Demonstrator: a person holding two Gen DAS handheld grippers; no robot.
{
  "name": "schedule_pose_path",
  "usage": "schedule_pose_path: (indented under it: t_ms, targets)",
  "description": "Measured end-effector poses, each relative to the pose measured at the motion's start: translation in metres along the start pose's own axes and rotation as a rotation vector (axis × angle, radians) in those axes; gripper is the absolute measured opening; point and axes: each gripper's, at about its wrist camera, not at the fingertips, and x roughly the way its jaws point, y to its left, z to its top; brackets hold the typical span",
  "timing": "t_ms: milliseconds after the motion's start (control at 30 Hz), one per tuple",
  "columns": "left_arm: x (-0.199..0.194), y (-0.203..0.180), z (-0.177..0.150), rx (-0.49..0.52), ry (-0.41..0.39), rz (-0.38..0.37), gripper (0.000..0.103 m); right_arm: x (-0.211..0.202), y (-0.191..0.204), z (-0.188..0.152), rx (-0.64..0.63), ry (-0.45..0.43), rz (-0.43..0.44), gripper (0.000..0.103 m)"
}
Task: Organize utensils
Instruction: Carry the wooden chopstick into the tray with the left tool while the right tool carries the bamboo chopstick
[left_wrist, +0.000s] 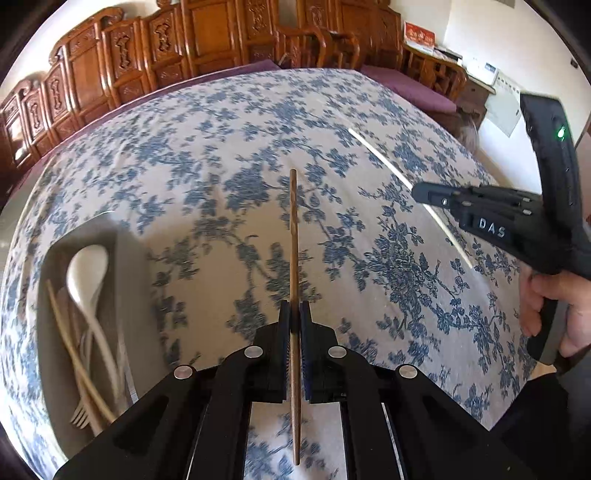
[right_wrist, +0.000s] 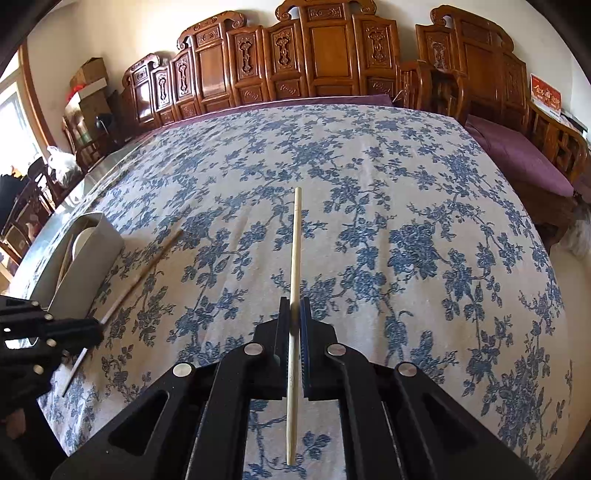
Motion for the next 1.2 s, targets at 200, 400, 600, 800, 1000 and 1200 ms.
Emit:
schedule_pose_path:
  t_ms: [200, 400, 600, 800, 1000, 1200]
  targets:
    - [-0.028, 0.017, -0.004, -0.023, -0.044, 0.001, 0.004, -0.003, 0.02, -0.002, -0.037, 0.001, -0.002, 0.006]
    - [-0.059, 0.037, -0.009, -0.051, -0.091, 0.012, 0.004, -0.009, 0.047, -0.003, -0.086, -0.008, 0.016, 0.006]
    - [-0.074, 0.06, -0.012, -0.085, -0.111, 0.038, 0.004, -0.017, 0.07, -0.001, -0.117, -0.024, 0.071, 0.006]
    - [-0.081, 0.079, -0.015, -0.115, -0.124, 0.062, 0.004, -0.027, 0.089, 0.002, -0.139, -0.045, 0.111, 0.006]
    - [-0.074, 0.096, -0.016, -0.124, -0.121, 0.095, 0.004, -0.027, 0.101, 0.0, -0.174, -0.045, 0.12, 0.006]
    - [-0.051, 0.123, -0.018, -0.128, -0.072, 0.137, 0.004, -0.024, 0.095, 0.0, -0.165, -0.043, 0.116, 0.006]
